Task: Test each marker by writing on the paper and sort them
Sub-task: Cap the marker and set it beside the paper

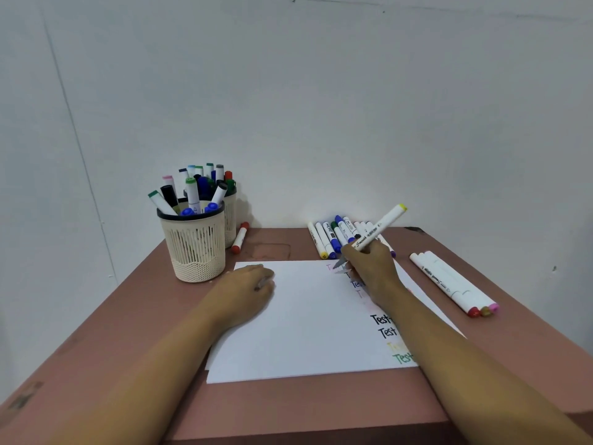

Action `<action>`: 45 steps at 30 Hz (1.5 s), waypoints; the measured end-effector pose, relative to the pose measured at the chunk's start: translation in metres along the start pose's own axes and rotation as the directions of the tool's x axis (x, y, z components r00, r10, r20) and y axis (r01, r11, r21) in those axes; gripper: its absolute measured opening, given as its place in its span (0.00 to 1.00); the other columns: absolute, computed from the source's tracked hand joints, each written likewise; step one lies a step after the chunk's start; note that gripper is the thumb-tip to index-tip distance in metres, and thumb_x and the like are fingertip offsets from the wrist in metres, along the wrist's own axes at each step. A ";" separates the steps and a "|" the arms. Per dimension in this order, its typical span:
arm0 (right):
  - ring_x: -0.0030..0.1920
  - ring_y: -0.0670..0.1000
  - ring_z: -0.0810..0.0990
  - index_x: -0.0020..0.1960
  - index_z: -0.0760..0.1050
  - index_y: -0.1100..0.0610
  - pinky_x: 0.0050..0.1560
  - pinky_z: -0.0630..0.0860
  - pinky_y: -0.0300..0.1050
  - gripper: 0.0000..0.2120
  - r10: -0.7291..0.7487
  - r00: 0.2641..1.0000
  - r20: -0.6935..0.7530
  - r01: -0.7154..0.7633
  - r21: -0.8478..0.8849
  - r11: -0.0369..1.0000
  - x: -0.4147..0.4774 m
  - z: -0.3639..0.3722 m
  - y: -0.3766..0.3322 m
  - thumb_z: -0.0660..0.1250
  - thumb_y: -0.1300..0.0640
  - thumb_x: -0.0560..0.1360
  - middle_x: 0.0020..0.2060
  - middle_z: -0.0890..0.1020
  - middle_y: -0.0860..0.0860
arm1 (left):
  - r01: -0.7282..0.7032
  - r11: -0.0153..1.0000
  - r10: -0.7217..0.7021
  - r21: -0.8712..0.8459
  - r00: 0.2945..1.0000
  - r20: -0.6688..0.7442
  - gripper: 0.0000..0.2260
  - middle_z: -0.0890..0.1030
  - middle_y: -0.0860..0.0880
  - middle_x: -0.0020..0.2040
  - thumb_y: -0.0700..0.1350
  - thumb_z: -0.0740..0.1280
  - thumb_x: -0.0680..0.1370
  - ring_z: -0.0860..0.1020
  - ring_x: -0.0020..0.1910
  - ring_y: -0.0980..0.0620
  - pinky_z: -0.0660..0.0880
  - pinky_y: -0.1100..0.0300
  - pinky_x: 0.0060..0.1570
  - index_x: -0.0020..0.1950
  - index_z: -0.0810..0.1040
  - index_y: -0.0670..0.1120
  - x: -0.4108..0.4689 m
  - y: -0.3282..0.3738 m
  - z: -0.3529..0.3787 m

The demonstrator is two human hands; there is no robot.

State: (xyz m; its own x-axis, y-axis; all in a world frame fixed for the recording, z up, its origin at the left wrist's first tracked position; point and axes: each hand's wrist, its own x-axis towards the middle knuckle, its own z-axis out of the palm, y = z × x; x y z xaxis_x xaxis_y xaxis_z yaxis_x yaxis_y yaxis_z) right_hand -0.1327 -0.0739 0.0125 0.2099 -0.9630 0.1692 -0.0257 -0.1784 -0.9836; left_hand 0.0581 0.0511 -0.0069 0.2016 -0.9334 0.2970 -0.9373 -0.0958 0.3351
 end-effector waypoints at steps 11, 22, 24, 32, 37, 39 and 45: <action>0.26 0.49 0.76 0.44 0.76 0.66 0.29 0.77 0.38 0.03 -0.041 0.999 -0.030 0.039 -0.064 0.997 -0.003 0.003 0.003 0.68 0.66 0.73 0.32 0.80 0.56 | 0.001 1.000 -0.001 0.012 1.000 -0.019 0.13 0.77 0.50 0.56 0.48 0.57 0.81 0.73 0.55 0.52 0.67 0.58 0.54 0.57 0.75 0.44 0.000 0.003 0.000; 0.27 0.49 0.76 0.43 0.74 0.63 0.29 0.76 0.37 0.04 -0.075 0.996 -0.038 0.070 -0.109 0.992 -0.008 0.005 0.002 0.69 0.65 0.73 0.32 0.78 0.54 | -0.011 1.000 0.011 0.015 0.999 -0.032 0.13 0.77 0.50 0.56 0.48 0.57 0.81 0.73 0.55 0.52 0.69 0.58 0.55 0.57 0.76 0.43 -0.001 0.004 0.000; 0.26 0.48 0.75 0.45 0.74 0.65 0.28 0.76 0.37 0.04 -0.068 0.996 -0.052 0.063 -0.092 0.994 -0.007 0.005 0.002 0.68 0.66 0.73 0.31 0.78 0.55 | -0.009 1.000 0.009 0.009 0.999 -0.033 0.13 0.77 0.50 0.56 0.48 0.57 0.81 0.73 0.55 0.52 0.69 0.58 0.55 0.57 0.76 0.43 -0.001 0.003 0.000; 0.27 0.49 0.74 0.41 0.73 0.59 0.26 0.74 0.37 0.05 -0.060 0.998 0.009 0.061 -0.109 0.992 -0.008 0.004 0.001 0.68 0.66 0.73 0.31 0.79 0.56 | -0.018 1.000 0.018 -0.004 0.999 -0.032 0.13 0.76 0.53 0.58 0.48 0.57 0.81 0.73 0.57 0.54 0.67 0.61 0.54 0.62 0.75 0.48 0.000 0.002 0.000; 0.25 0.49 0.72 0.40 0.71 0.61 0.25 0.71 0.40 0.07 -0.044 0.999 -0.024 0.042 -0.070 0.997 -0.005 0.003 0.003 0.69 0.65 0.72 0.30 0.77 0.57 | -0.007 1.000 0.007 -0.018 1.000 -0.028 0.13 0.76 0.54 0.58 0.49 0.57 0.81 0.73 0.59 0.53 0.67 0.61 0.56 0.62 0.75 0.49 0.001 0.001 0.001; 0.23 0.48 0.72 0.41 0.71 0.63 0.25 0.72 0.39 0.06 -0.037 0.997 -0.064 0.036 -0.018 0.999 -0.005 0.003 0.003 0.69 0.66 0.72 0.30 0.78 0.58 | -0.006 1.000 0.005 -0.020 1.000 -0.026 0.13 0.76 0.55 0.59 0.49 0.57 0.81 0.73 0.59 0.53 0.67 0.61 0.57 0.62 0.75 0.49 0.001 0.001 0.001; 0.24 0.49 0.73 0.40 0.71 0.61 0.26 0.72 0.41 0.06 -0.060 0.997 -0.046 0.054 -0.119 0.991 -0.005 0.004 0.005 0.68 0.65 0.72 0.31 0.79 0.60 | 0.004 1.000 -0.004 -0.018 1.000 -0.021 0.13 0.76 0.54 0.60 0.49 0.57 0.81 0.73 0.59 0.53 0.67 0.61 0.57 0.63 0.75 0.49 0.001 0.001 0.001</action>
State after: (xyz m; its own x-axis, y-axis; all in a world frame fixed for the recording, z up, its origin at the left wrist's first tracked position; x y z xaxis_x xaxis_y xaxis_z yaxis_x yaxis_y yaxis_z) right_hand -0.1299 -0.0689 0.0060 0.1660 -0.9587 0.2308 -0.1300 -0.2533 -0.9586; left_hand 0.0564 0.0499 -0.0076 0.2115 -0.9256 0.3140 -0.9312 -0.0933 0.3524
